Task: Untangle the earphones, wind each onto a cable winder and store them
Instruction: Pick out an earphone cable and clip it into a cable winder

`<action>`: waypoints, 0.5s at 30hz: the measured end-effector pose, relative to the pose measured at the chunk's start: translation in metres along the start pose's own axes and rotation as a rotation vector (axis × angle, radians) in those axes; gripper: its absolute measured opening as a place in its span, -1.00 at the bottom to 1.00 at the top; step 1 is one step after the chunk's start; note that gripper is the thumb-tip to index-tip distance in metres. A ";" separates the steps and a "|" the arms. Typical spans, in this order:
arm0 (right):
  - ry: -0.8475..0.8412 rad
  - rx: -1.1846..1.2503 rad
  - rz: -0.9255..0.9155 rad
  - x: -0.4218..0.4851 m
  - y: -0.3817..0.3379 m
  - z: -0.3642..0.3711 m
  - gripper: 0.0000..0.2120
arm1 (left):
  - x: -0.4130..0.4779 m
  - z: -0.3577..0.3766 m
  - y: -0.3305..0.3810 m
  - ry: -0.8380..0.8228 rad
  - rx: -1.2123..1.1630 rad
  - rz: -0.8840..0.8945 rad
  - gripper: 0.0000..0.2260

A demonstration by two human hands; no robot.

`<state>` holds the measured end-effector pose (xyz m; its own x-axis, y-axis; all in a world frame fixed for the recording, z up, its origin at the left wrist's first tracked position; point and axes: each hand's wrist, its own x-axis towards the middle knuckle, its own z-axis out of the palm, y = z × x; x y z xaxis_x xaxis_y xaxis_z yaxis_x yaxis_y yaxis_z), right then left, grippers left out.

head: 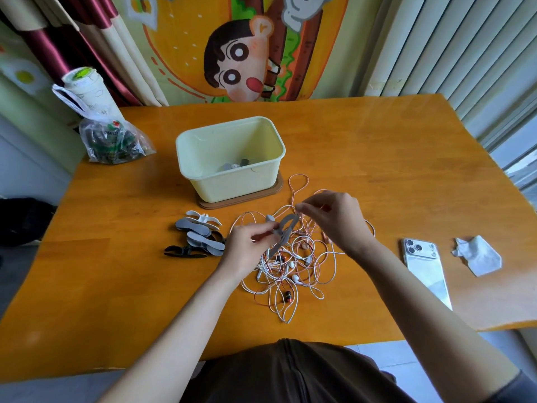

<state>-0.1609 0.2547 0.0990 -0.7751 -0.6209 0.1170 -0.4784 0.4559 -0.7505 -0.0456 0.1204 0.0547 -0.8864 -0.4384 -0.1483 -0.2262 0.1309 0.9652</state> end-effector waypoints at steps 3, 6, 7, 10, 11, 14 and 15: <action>-0.011 0.023 0.015 0.002 0.006 0.000 -0.78 | -0.002 -0.002 0.000 -0.060 -0.050 -0.014 -0.70; -0.006 0.068 0.025 0.002 0.009 0.002 -0.77 | -0.002 -0.003 0.001 -0.111 -0.112 -0.044 -0.71; -0.002 0.081 0.025 0.002 0.010 0.003 -0.78 | -0.002 -0.004 0.002 -0.123 -0.123 -0.055 -0.72; 0.002 0.105 0.037 0.001 0.013 0.005 -0.79 | -0.002 -0.005 0.004 -0.142 -0.135 -0.068 -0.72; -0.002 0.119 0.047 0.000 0.014 0.006 -0.80 | -0.003 -0.005 0.004 -0.146 -0.143 -0.071 -0.72; -0.024 0.215 0.112 -0.002 0.019 0.009 -0.80 | -0.006 -0.002 0.005 -0.156 -0.178 -0.087 -0.71; -0.030 0.245 0.141 -0.003 0.022 0.010 -0.80 | -0.007 -0.001 0.005 -0.157 -0.189 -0.091 -0.71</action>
<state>-0.1649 0.2599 0.0760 -0.8130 -0.5821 -0.0163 -0.2494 0.3735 -0.8935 -0.0405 0.1231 0.0608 -0.9210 -0.2953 -0.2540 -0.2419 -0.0775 0.9672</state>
